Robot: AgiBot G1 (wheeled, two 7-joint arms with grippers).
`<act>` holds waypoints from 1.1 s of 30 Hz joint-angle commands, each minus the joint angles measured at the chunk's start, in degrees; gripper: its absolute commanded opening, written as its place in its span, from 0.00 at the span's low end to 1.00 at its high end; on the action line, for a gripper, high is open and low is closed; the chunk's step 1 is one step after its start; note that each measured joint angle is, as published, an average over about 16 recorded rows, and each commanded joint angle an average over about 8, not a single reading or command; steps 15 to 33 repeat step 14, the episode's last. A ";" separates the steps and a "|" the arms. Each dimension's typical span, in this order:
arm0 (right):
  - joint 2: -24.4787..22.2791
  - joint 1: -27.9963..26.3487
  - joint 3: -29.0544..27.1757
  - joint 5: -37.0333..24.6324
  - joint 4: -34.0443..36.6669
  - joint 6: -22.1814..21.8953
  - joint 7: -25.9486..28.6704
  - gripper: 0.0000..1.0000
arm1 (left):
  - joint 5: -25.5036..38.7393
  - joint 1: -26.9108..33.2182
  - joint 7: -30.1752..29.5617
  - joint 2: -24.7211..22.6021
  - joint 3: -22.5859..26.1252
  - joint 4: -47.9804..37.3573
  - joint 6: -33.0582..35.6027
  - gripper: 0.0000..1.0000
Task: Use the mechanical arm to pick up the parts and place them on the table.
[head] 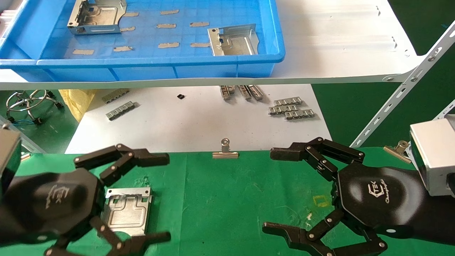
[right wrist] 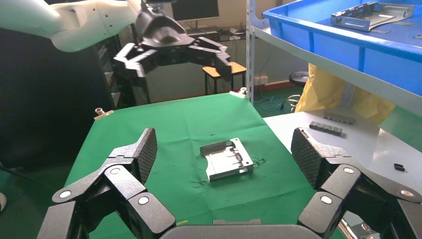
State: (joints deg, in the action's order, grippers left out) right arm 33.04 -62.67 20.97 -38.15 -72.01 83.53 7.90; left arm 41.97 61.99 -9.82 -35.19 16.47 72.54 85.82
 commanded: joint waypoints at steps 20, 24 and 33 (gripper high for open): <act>-0.01 0.01 0.00 0.01 0.01 -0.02 0.00 1.00 | -0.41 -0.87 -1.24 0.37 -0.91 1.99 -0.27 1.00; -0.01 0.01 0.00 0.01 0.01 -0.02 0.00 1.00 | -0.41 -0.87 -1.24 0.37 -0.91 1.99 -0.27 1.00; -0.01 0.01 0.00 0.01 0.01 -0.02 0.00 1.00 | -0.41 -0.87 -1.24 0.37 -0.91 1.99 -0.27 1.00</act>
